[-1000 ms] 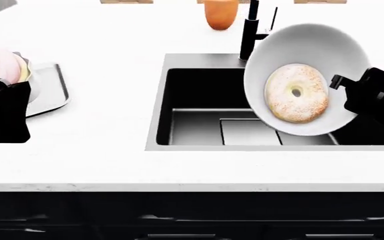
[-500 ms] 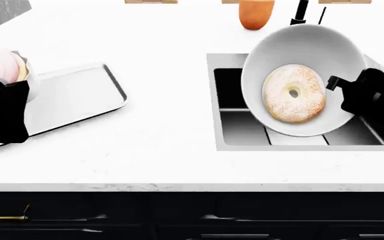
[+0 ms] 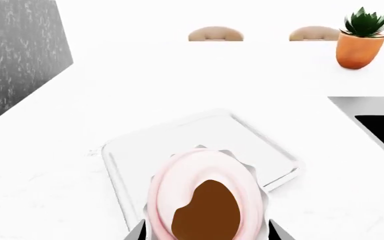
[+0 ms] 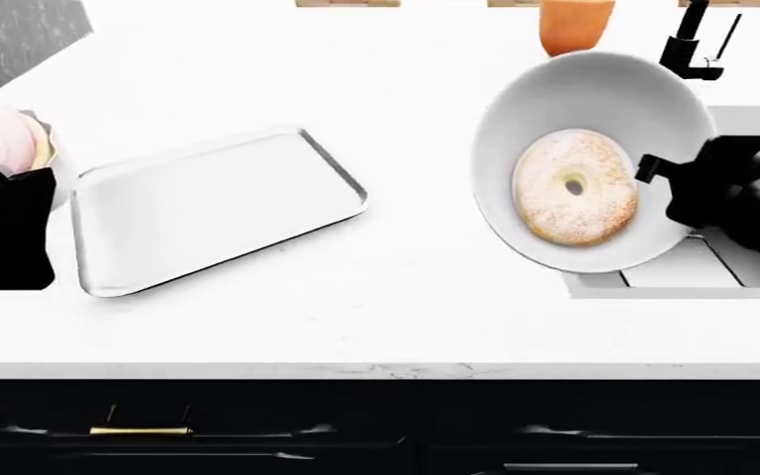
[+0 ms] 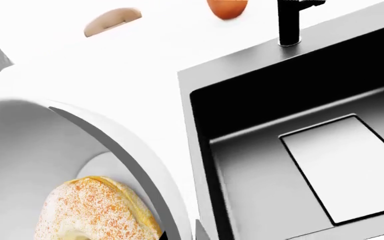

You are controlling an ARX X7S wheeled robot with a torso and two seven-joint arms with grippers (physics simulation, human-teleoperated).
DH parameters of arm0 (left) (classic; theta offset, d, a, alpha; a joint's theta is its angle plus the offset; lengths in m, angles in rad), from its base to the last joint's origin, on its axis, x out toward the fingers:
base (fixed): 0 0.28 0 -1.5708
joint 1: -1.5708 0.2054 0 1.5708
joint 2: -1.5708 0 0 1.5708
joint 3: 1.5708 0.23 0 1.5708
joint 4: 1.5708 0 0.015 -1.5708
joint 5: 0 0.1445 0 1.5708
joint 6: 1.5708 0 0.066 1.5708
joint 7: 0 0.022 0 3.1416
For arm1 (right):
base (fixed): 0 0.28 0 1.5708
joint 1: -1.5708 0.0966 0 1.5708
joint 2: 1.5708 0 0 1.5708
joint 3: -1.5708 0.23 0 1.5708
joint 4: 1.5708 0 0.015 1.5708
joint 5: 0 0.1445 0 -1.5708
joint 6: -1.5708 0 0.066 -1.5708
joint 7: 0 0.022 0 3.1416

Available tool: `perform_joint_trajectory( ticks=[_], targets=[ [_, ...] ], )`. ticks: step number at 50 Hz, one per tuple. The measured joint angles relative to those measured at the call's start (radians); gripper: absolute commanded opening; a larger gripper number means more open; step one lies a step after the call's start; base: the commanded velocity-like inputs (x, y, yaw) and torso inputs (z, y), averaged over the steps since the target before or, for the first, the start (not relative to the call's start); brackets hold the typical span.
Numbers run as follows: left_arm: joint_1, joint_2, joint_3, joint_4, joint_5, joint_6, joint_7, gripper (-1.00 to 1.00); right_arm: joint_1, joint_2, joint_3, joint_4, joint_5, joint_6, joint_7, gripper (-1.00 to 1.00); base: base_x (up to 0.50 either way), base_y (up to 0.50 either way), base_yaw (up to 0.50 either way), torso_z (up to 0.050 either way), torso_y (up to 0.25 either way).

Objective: Pick up the bowl with donut and place it on the tray. Pick up the cupcake and place it on the tray.

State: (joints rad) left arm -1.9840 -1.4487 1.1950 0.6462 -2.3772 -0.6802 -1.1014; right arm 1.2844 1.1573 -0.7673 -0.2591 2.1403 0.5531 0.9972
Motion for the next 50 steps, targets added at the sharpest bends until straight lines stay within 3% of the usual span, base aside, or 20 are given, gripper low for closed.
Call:
perform_joint_trajectory(
  ticks=[35, 41, 50],
  targets=[
    [0.020, 0.012, -0.025, -0.006, 0.008, 0.001, -0.001, -1.00, 0.045, -0.062, -0.009, 0.024, -0.013, 0.032, 0.012, -1.00, 0.00, 0.50, 0.00, 0.000, 0.001],
    [0.026, 0.027, -0.025, -0.012, 0.022, 0.006, -0.003, -1.00, 0.057, -0.069, -0.002, 0.019, -0.007, 0.029, 0.018, -1.00, 0.04, 0.00, 0.00, 0.000, 0.000],
    [0.023, 0.071, -0.027, -0.030, 0.036, 0.010, -0.009, -1.00, 0.106, -0.088, -0.001, 0.023, 0.007, 0.058, 0.042, -1.00, 0.50, -0.06, 0.00, 0.001, 0.001]
  ],
)
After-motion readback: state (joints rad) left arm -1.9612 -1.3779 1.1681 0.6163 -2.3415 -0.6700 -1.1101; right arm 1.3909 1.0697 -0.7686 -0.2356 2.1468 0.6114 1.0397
